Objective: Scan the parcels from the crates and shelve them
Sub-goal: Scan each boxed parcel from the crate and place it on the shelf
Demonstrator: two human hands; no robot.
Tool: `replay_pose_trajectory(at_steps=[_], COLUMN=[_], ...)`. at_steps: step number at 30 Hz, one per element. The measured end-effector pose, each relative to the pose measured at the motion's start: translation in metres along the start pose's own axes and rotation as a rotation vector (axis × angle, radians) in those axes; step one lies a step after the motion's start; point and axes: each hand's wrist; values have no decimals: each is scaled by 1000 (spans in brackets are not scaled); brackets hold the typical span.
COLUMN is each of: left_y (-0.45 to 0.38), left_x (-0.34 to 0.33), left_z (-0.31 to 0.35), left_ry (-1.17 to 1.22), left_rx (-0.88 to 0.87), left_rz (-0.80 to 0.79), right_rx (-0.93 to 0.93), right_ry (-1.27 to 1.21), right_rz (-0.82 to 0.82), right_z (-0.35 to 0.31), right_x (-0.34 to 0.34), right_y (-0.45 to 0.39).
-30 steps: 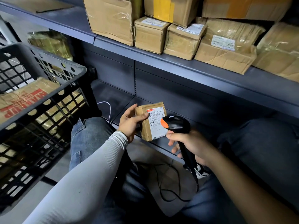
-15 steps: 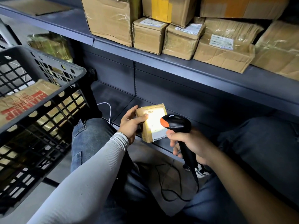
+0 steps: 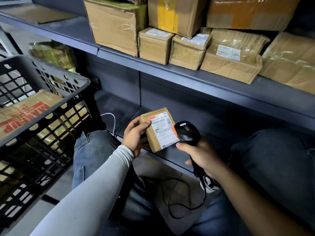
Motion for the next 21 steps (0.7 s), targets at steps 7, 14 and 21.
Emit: replay_pose_trajectory(at_steps=[7,14,21], left_y=[26,51,69], left_x=[-5,-24,-51], left_z=[26,61,103], left_ry=[169,138,14], left_rx=[-29,-193,-726], left_rz=[-19,49,-83], right_rx=[243,377,485], right_ry=[20,-239,-249], right_rz=[136,245,297], right_z=[-14,-57,-113], right_x=[-18,-33,8], right_y=[15,30,21])
Point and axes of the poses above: each hand's wrist, its own y-axis away from the middle knuckle, its own x-axis out of the back of the hand, z = x × y, and after that the axes turned 13 degrees about z, right-handed
